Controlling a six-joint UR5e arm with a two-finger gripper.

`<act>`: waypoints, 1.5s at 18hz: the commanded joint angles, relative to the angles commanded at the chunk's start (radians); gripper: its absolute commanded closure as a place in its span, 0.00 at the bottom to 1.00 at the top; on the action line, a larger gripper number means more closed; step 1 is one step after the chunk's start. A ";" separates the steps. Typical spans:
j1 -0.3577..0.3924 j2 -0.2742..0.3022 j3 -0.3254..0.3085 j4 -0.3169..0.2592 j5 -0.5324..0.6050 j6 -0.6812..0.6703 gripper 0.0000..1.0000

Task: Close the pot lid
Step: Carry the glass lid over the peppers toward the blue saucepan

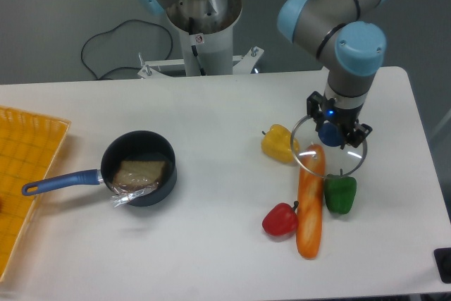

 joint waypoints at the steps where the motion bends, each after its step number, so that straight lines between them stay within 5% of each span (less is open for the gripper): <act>1: -0.009 0.009 -0.008 0.000 0.000 -0.012 0.38; 17: -0.120 0.163 -0.147 -0.005 -0.026 -0.215 0.38; 27: -0.287 0.193 -0.167 0.009 -0.031 -0.528 0.38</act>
